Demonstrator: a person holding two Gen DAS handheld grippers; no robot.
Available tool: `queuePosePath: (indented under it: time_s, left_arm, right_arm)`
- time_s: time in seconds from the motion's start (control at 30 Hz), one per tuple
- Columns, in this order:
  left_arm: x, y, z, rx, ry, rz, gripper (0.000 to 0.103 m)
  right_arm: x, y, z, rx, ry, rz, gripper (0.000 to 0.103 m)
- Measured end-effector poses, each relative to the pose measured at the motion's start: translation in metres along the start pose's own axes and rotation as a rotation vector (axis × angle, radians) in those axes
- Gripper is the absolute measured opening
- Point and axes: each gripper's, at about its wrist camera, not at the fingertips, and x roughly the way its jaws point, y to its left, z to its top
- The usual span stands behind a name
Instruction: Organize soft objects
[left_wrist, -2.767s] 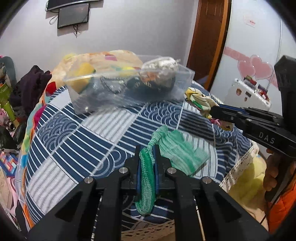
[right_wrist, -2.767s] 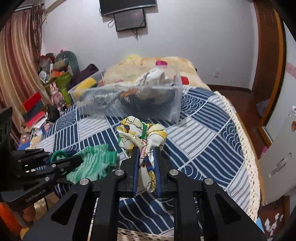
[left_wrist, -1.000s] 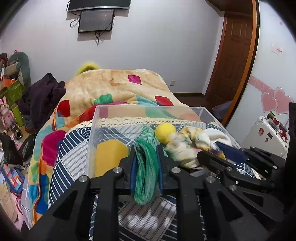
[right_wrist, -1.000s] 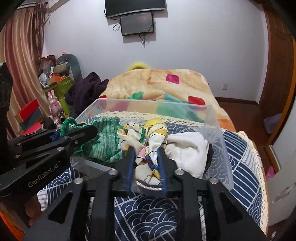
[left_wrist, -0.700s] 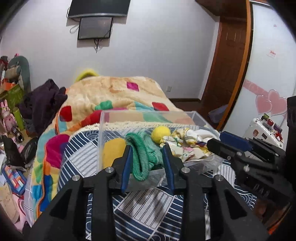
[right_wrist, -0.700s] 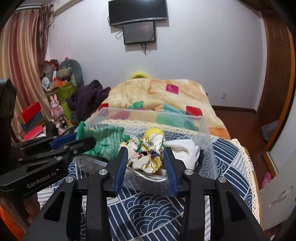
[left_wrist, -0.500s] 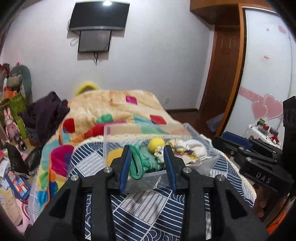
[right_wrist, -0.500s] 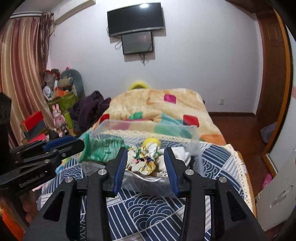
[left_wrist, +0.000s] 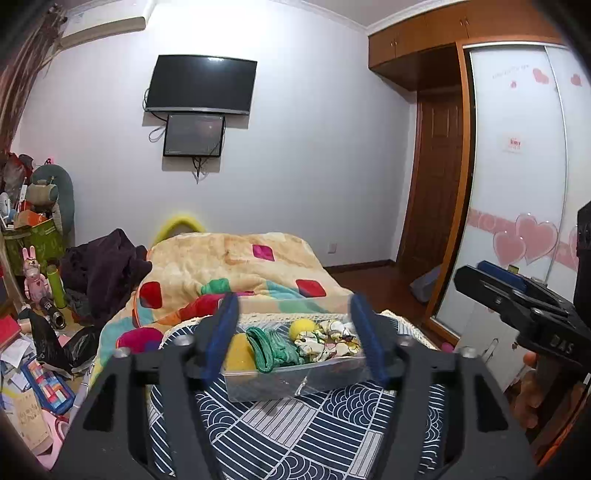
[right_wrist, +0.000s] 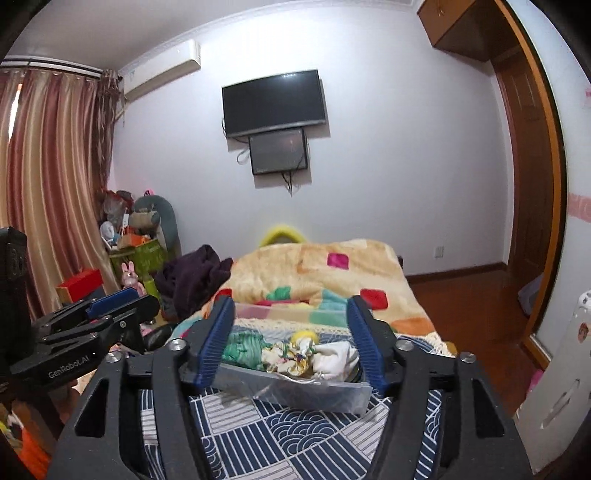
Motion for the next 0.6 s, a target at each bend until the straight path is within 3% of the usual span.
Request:
queuePosePath:
  time_s: [0.03, 0.17, 0.27, 0.3, 0.37, 0.6]
  left_arm:
    - [-0.003, -0.001, 0.000, 0.003, -0.012, 0.009, 0.071]
    - [-0.010, 0.000, -0.001, 0.007, -0.028, 0.017, 0.079]
    - [-0.010, 0.000, -0.002, 0.010, -0.026, 0.014, 0.081]
    - [-0.010, 0.000, -0.004, 0.012, -0.028, 0.017, 0.089]
    - [-0.011, 0.001, -0.005, 0.007, -0.039, 0.032, 0.099]
    - [-0.012, 0.003, -0.007, -0.002, -0.035, 0.033, 0.100]
  right_arm:
    - [-0.002, 0.001, 0.001, -0.001, -0.016, -0.008, 0.083]
    - [-0.003, 0.004, 0.000, -0.004, -0.032, -0.008, 0.086]
    - [-0.002, 0.006, -0.001, -0.004, -0.039, -0.007, 0.099]
    - [-0.006, 0.005, -0.004, -0.009, -0.043, -0.012, 0.102]
    - [-0.006, 0.009, -0.006, -0.025, -0.046, -0.018, 0.102]
    - [-0.005, 0.010, -0.010, -0.032, -0.032, -0.009, 0.103]
